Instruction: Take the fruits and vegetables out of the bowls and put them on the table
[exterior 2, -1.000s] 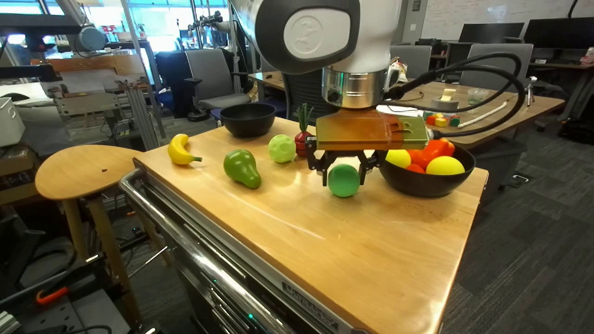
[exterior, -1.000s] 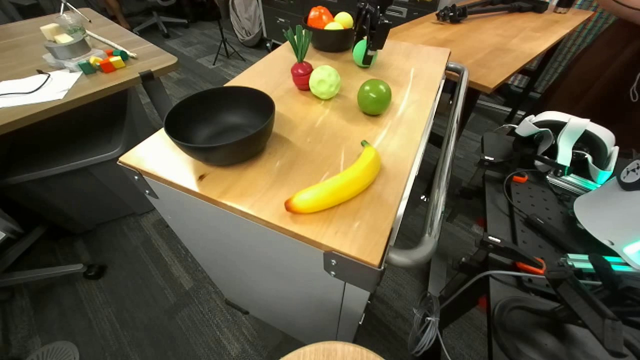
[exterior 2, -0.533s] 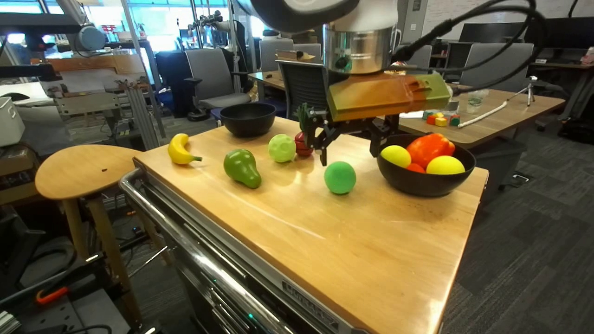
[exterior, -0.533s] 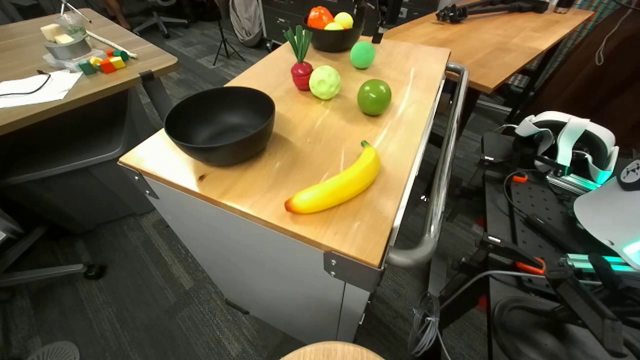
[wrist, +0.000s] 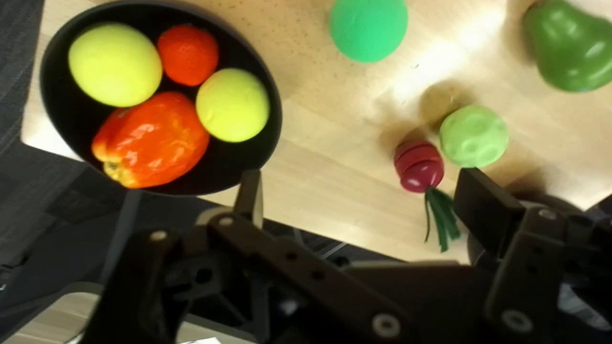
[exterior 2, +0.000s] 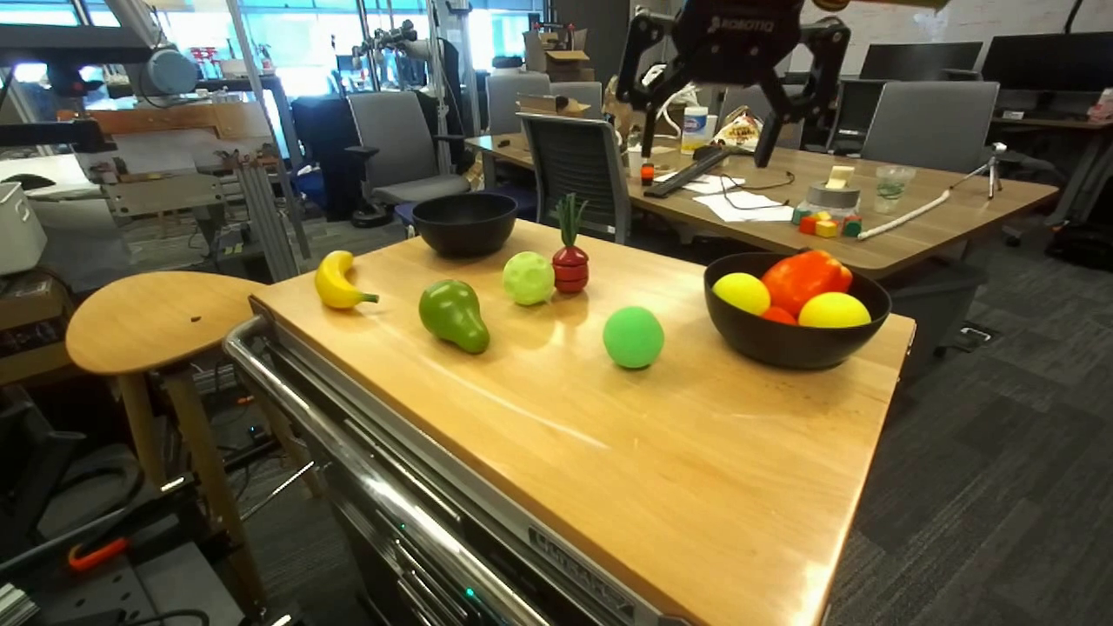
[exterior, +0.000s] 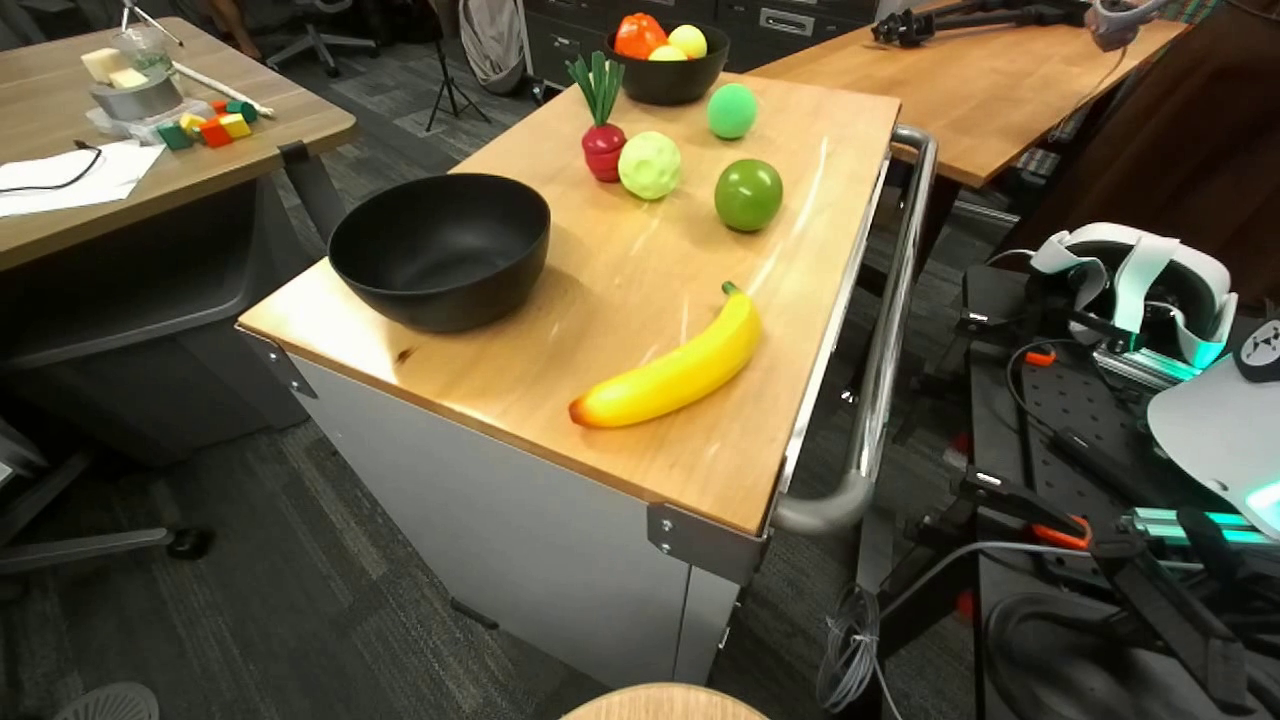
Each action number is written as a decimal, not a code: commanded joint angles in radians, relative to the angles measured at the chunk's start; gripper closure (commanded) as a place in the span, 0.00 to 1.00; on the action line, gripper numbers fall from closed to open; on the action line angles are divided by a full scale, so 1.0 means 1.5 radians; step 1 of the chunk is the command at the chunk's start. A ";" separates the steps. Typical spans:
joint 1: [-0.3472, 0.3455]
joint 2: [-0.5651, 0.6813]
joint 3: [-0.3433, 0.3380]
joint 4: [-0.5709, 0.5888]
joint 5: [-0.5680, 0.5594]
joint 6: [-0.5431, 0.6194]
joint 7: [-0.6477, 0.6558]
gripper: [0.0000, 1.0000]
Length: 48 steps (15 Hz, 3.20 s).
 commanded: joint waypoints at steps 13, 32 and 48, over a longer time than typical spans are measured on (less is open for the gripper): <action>-0.002 0.150 0.001 0.133 0.009 0.008 0.377 0.00; -0.019 0.240 0.025 0.170 0.120 0.023 0.836 0.00; -0.018 0.244 -0.010 0.156 0.109 0.092 0.983 0.00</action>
